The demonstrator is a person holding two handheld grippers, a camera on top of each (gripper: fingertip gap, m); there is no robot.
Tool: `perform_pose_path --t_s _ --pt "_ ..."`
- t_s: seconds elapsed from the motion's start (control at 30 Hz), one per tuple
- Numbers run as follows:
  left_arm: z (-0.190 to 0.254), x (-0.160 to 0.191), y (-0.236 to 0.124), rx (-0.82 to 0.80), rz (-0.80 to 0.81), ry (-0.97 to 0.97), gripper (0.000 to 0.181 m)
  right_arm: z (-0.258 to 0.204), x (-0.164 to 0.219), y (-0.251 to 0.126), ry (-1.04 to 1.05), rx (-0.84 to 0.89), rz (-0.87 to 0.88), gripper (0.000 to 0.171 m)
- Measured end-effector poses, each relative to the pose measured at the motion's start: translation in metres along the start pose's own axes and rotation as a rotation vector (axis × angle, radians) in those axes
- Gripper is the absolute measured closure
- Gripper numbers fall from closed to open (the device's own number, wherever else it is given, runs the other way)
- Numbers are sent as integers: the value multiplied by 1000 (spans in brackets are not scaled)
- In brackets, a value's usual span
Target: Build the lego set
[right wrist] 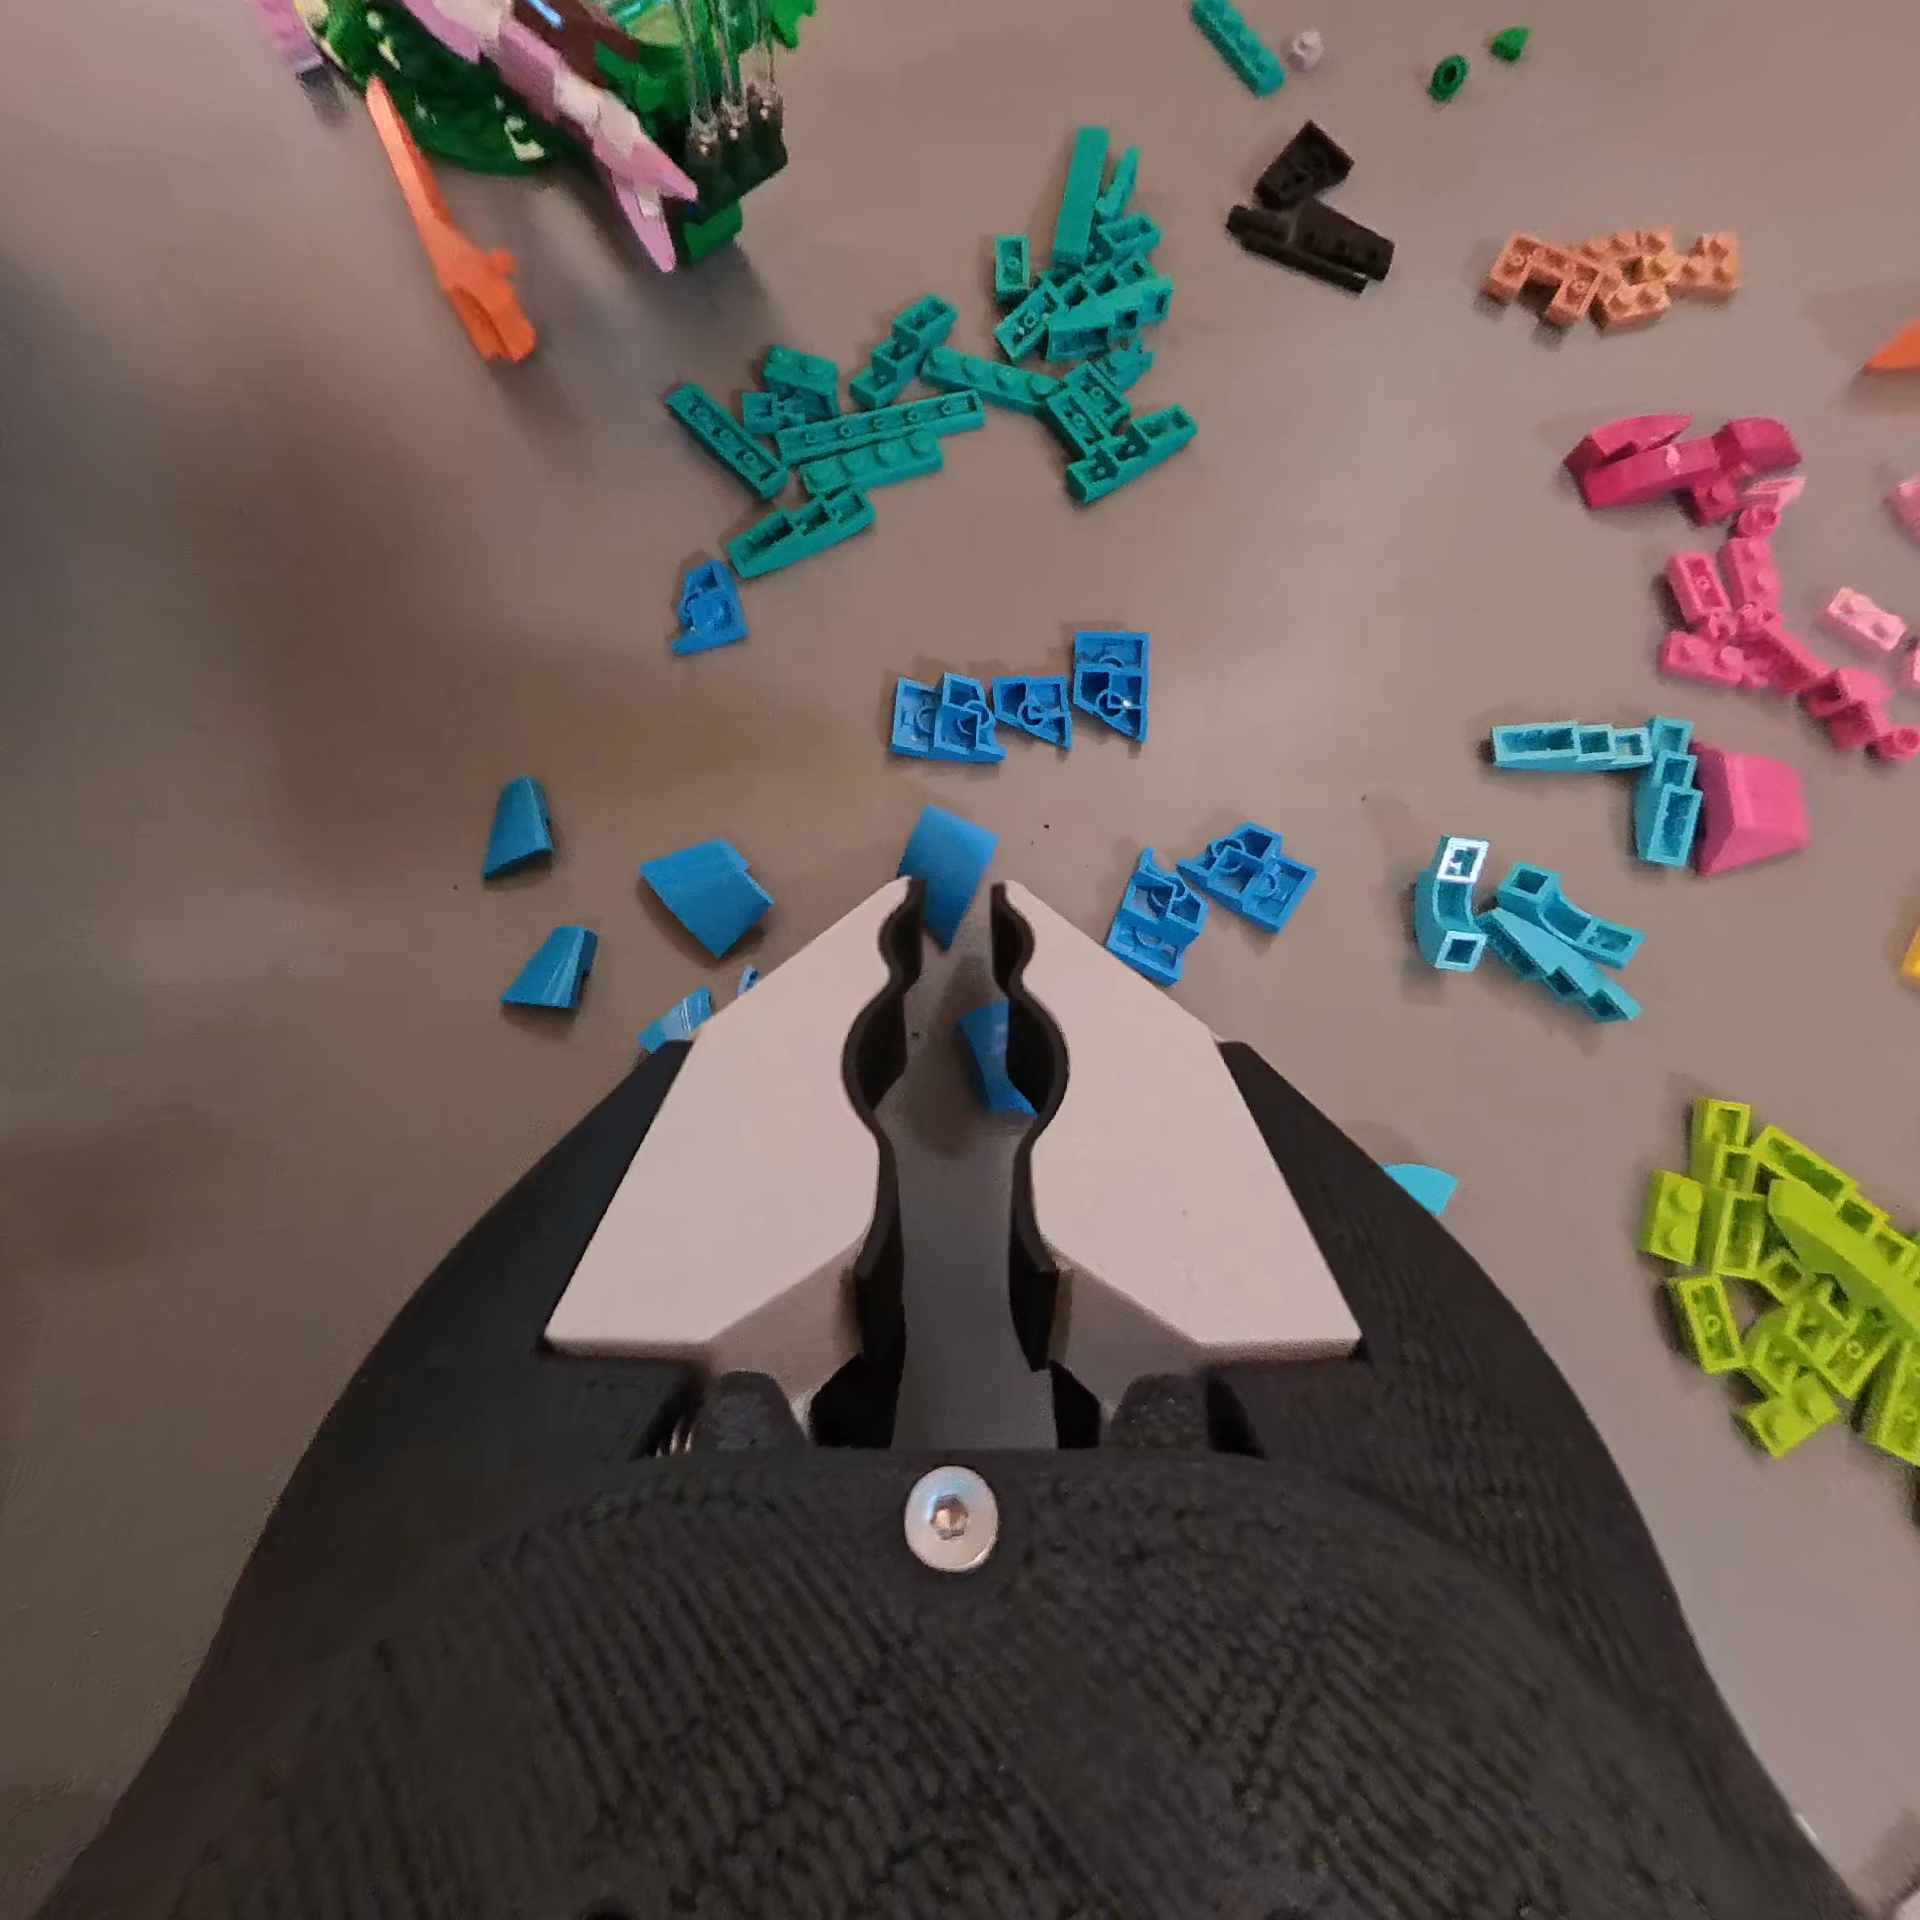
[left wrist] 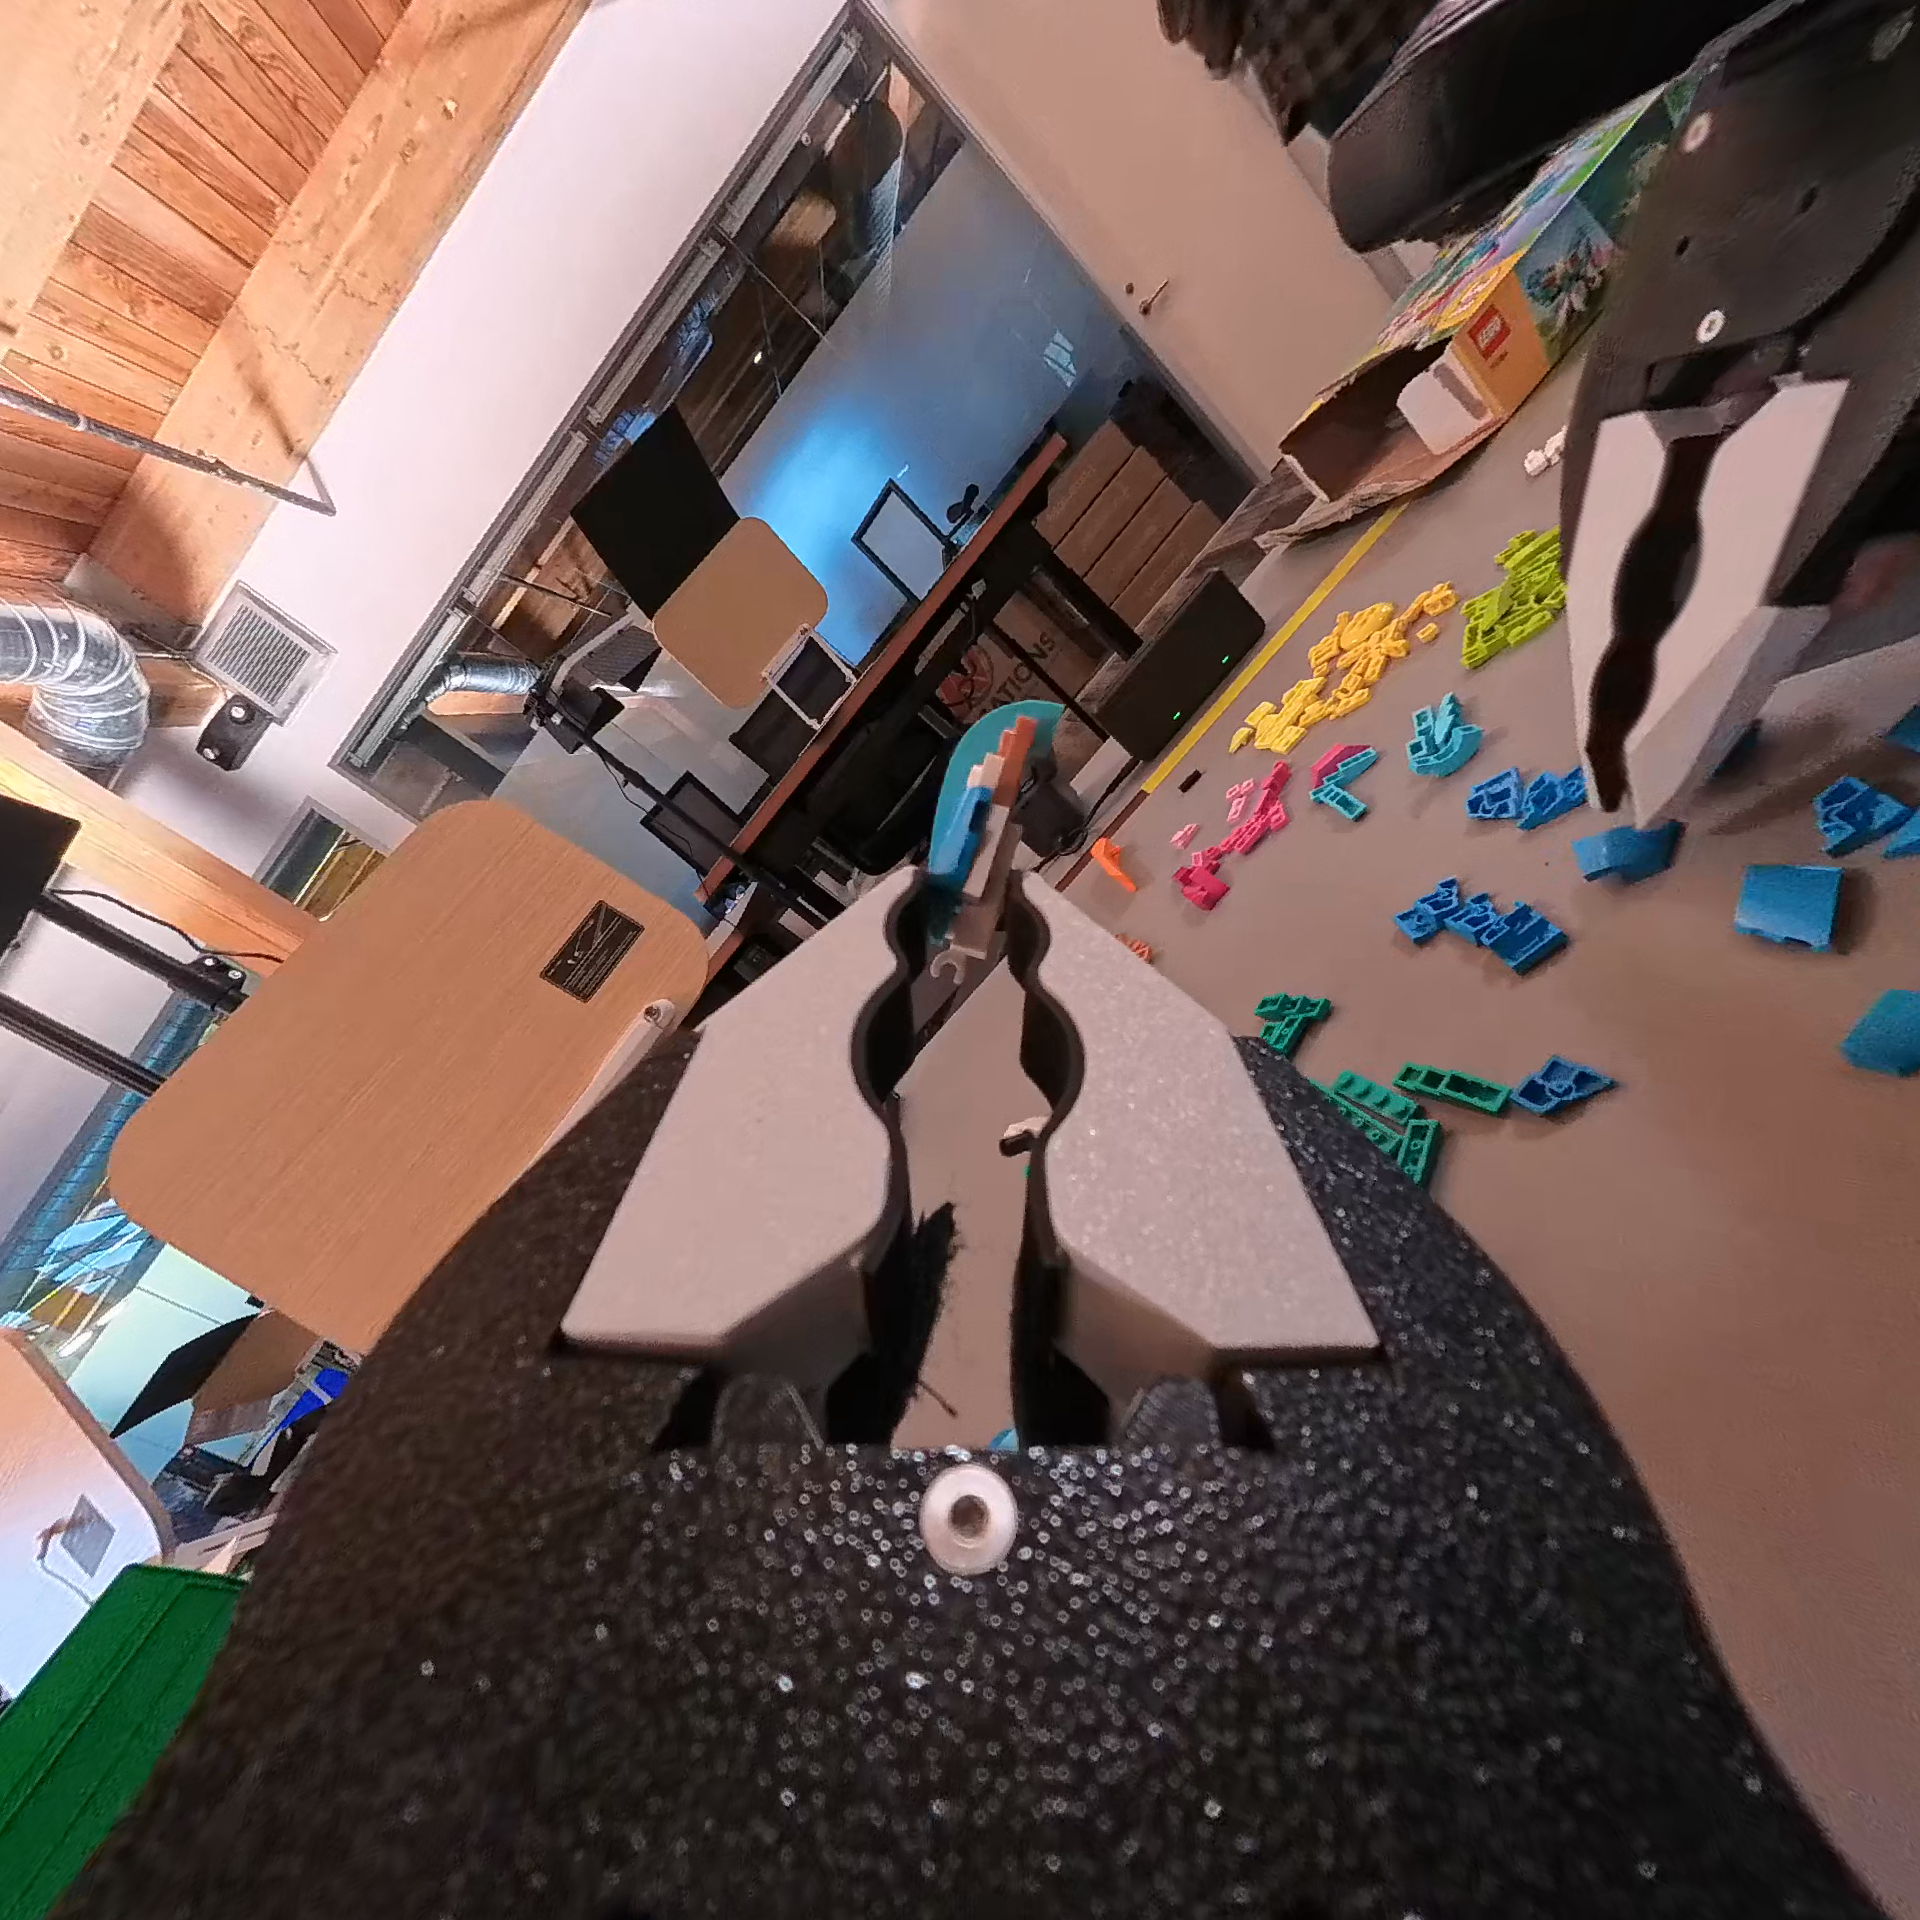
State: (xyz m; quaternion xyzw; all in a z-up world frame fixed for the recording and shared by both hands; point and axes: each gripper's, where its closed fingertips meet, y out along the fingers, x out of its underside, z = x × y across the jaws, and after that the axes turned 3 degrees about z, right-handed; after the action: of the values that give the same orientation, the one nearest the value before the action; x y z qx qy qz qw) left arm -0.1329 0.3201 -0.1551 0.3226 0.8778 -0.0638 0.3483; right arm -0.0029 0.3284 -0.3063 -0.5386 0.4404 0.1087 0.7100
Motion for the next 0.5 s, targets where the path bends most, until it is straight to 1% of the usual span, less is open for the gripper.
perform_pose_path --t_s 0.07,0.2,0.37,0.5 --pt "1 0 0 3 1 1 169 -2 1 -2 18 -26 1 154" --pt "3 1 1 11 -2 -1 169 -4 3 -2 97 -69 17 148" --pt "6 3 2 17 -13 32 169 -11 2 7 155 -72 14 144" --pt "8 3 3 23 -13 32 169 -12 2 9 110 -54 5 144"
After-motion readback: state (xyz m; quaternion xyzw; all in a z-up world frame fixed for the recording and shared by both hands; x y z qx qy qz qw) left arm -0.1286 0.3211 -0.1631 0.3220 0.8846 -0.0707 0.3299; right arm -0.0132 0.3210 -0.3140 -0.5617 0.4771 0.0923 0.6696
